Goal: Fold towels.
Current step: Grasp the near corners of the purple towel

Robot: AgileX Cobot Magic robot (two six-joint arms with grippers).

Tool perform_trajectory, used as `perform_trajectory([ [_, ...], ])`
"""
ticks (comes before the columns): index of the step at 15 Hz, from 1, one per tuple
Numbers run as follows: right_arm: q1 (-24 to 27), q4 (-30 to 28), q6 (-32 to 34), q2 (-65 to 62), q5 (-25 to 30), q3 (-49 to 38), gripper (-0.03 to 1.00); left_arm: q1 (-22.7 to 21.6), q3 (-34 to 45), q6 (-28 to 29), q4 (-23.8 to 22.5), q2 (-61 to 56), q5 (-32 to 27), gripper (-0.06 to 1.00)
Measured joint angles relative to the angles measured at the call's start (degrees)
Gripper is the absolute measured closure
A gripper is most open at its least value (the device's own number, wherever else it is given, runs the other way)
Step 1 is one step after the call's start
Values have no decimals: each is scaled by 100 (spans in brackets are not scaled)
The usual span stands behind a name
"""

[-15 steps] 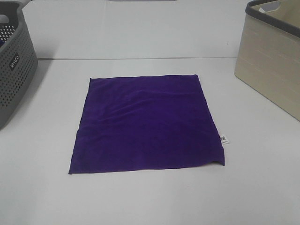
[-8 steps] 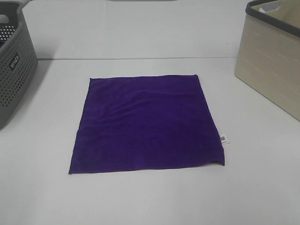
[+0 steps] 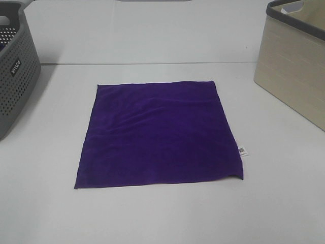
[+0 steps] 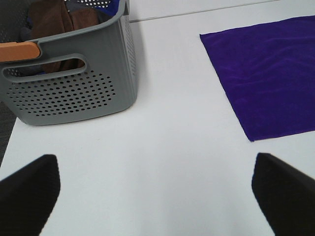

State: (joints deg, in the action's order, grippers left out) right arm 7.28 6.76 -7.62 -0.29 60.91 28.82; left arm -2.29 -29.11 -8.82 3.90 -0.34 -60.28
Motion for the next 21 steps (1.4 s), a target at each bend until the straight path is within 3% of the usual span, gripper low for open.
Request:
perform_trajectory([
  [3,0,17,0,327,46,17,-2,0,0,11,52,0,0,-4],
  [5,0,218,0,1163,418,292,-2,0,-155,229,407,613,-252,-4],
  [7,0,458,0,2871,607,1232,-2,0,-968,435,556,2681,-882,-4],
  [8,0,504,0,3701,458,1639,-2,0,-1243,401,556,3581,-900,-4],
  [10,0,751,-344,5288,160,2074,-2,0,-1444,-17,653,5008,-596,-4],
  [12,0,1375,-1066,6400,-92,2143,-2,0,-1455,-458,1008,6028,-172,-4],
  [13,11,2005,-1599,6996,-269,2143,-2,0,-1455,-854,1421,6692,120,-4],
  [15,11,3443,-2727,7970,-498,2143,-2,0,-1455,-2229,2825,7741,424,-4],
  [16,11,4194,-3552,8864,-516,2149,-2,0,-1461,-3461,4217,8634,544,-4],
  [19,11,4486,-4091,9637,-567,2149,-2,0,-1461,-4240,4950,9408,1037,-4],
  [21,11,4412,-4142,9912,-590,2149,-2,0,-1461,-4354,5071,9723,1375,-4],
])
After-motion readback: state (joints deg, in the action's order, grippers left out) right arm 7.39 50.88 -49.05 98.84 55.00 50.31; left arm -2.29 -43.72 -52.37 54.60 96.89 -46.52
